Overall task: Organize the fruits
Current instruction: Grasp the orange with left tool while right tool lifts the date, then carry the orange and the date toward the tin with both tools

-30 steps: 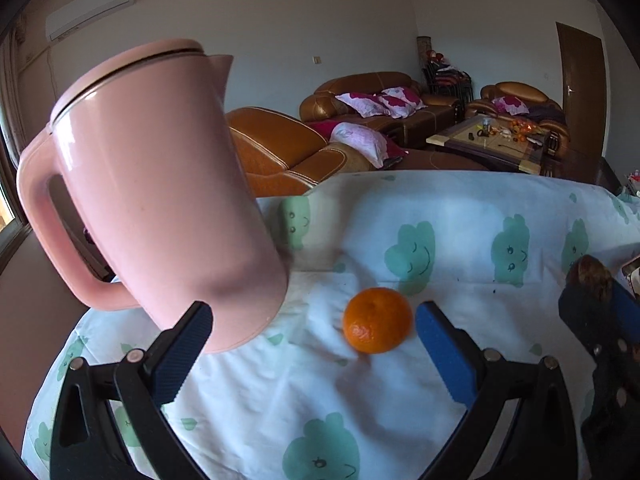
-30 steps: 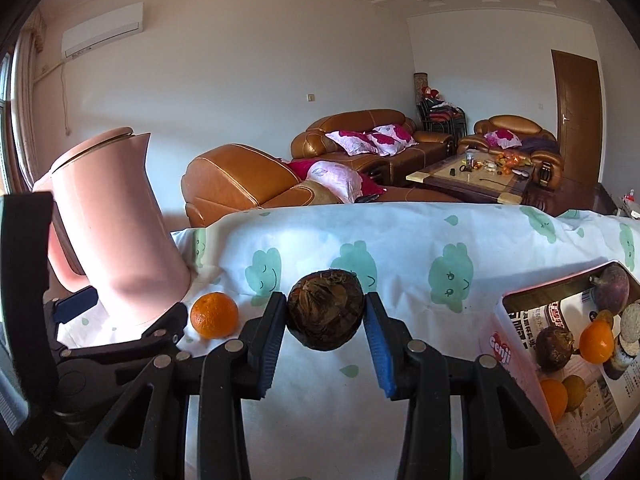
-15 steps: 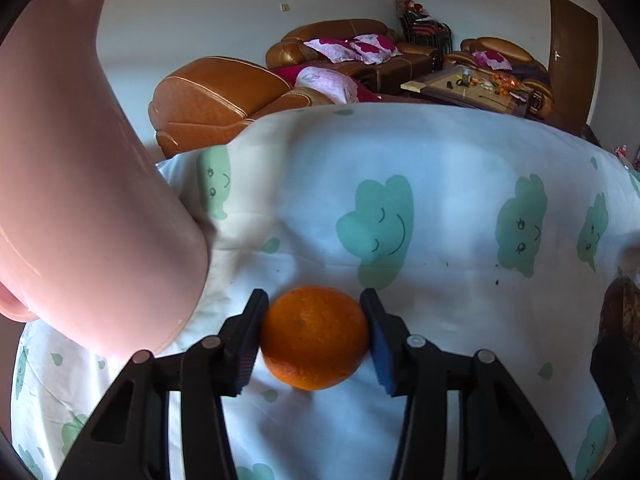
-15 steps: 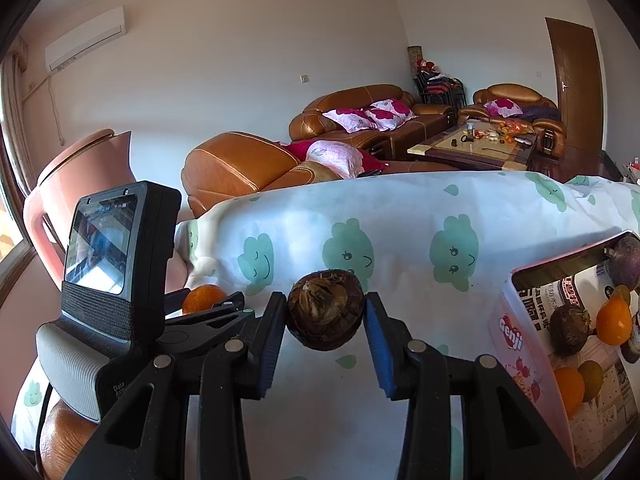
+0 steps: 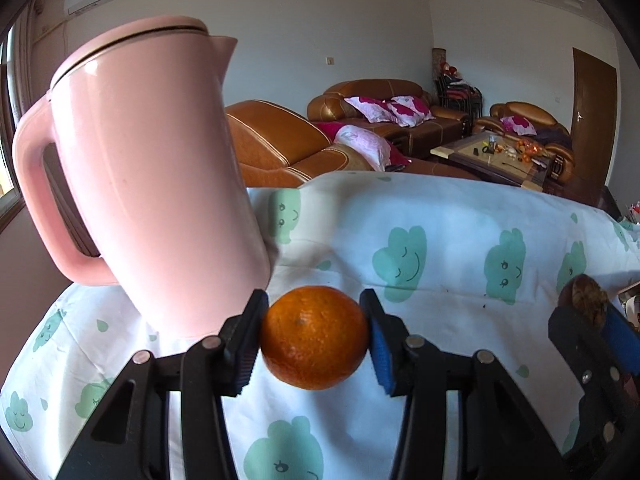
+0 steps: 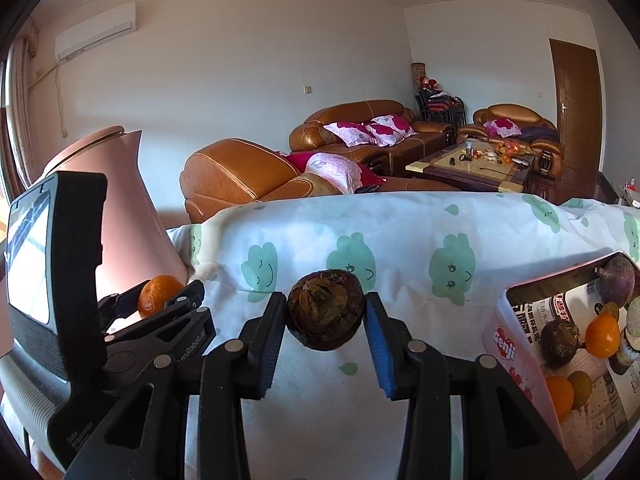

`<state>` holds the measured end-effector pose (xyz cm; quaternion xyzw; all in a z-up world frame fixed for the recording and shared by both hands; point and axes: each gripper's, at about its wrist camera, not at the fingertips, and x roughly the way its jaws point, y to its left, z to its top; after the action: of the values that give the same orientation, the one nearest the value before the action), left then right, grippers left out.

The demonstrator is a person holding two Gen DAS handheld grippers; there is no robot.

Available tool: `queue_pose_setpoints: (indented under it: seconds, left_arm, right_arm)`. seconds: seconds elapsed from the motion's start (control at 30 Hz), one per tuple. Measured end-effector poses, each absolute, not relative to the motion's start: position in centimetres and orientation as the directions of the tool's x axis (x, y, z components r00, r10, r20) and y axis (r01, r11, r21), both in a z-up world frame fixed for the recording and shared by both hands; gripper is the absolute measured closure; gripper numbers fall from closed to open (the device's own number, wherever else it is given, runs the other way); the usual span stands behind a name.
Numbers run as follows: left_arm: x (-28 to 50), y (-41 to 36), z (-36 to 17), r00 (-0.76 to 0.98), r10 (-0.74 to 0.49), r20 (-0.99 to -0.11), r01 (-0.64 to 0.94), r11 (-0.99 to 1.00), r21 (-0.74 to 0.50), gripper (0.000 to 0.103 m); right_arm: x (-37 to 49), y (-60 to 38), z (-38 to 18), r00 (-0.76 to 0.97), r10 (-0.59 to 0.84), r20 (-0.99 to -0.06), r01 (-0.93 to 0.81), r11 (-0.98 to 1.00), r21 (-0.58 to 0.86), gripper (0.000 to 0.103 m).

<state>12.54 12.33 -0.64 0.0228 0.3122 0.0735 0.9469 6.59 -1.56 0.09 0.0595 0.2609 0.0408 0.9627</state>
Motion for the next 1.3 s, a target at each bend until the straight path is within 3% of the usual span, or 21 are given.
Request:
queue_pose_setpoints:
  seconds: [0.3,1.3]
  left_arm:
    - [9.2,12.6,-0.7,0.816,0.179,-0.549,-0.165,0.983,0.075,0.054]
    - [2.3,9.4,-0.1,0.843,0.127,-0.522,-0.124,0.991,0.042,0.054]
  right_arm:
    - [4.5,-0.5,1.0,0.895,0.071,-0.44,-0.058,0.997,0.042,0.061]
    - [-1.8,-4.7,1.3,0.887,0.045,-0.459,-0.018,0.998,0.064,0.061]
